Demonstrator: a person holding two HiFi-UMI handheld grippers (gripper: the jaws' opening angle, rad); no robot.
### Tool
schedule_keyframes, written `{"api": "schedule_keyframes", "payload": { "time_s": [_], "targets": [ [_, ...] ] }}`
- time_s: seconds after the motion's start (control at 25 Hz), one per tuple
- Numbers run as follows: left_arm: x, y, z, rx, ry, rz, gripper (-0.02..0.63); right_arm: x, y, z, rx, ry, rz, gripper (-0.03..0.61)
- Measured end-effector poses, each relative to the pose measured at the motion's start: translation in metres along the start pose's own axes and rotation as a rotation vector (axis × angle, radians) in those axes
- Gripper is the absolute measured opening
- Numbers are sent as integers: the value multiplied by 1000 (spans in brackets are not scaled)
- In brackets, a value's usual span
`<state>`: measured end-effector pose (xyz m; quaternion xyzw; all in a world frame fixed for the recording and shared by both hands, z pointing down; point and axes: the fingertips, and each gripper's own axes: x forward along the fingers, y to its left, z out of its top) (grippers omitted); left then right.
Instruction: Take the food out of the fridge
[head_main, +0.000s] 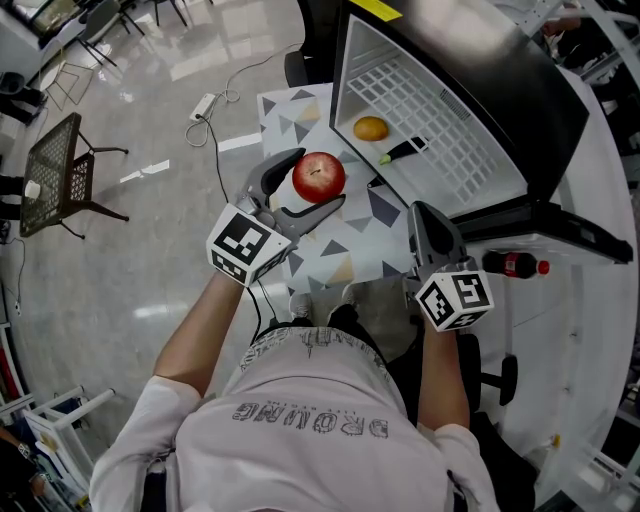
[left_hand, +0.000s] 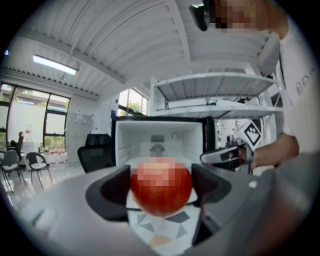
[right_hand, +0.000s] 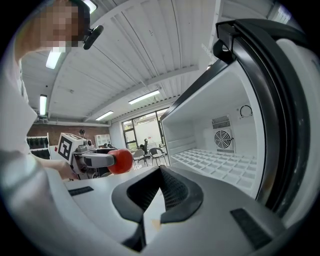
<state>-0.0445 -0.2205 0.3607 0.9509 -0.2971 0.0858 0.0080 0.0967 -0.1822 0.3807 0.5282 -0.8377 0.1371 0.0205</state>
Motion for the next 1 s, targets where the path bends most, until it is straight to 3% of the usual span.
{"api": "schedule_keyframes", "payload": {
  "time_s": [1.0],
  "targets": [
    [9, 3, -3, -6, 4, -14, 385, 10, -4, 0, -1, 8, 1, -2]
  ]
}}
